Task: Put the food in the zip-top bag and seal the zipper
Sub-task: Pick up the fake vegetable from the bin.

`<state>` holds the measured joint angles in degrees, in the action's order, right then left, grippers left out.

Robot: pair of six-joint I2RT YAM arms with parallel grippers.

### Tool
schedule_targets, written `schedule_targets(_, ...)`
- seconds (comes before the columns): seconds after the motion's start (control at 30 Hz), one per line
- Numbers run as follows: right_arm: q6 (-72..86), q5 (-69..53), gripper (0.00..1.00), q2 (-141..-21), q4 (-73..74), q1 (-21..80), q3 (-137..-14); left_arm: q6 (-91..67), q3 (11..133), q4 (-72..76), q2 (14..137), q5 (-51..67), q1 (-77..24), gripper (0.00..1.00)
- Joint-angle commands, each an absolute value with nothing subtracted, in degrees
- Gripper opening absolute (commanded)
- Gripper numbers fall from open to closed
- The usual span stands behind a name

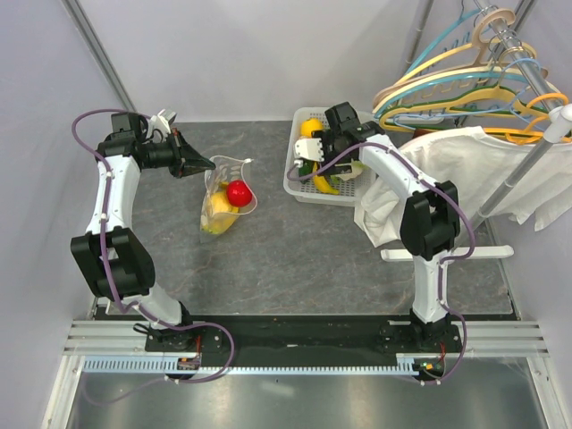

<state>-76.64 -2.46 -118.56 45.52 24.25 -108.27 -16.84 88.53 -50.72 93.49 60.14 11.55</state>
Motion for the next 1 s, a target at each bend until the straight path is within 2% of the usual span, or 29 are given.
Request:
schedule_targets(0.0,-67.6,-2.6,0.86,-122.5,46.1,24.0,-114.2,-15.8,90.4,-50.4,93.8,63.1,11.8,0.02)
schedule_targets(0.17,-68.2,-3.1,0.98,-124.4,47.5,23.8,-114.7,-15.4,90.4,-50.4,93.5,62.8,11.7,0.02)
schedule_targets(0.47,-78.7,-0.4,0.98,-126.2,49.3,23.3,-110.9,-15.1,90.7,-50.4,94.2,63.5,11.7,0.02)
schedule_targets(0.97,-81.4,4.9,0.98,-130.8,48.3,23.0,-111.7,-14.9,91.1,-50.4,94.5,63.6,11.8,0.02)
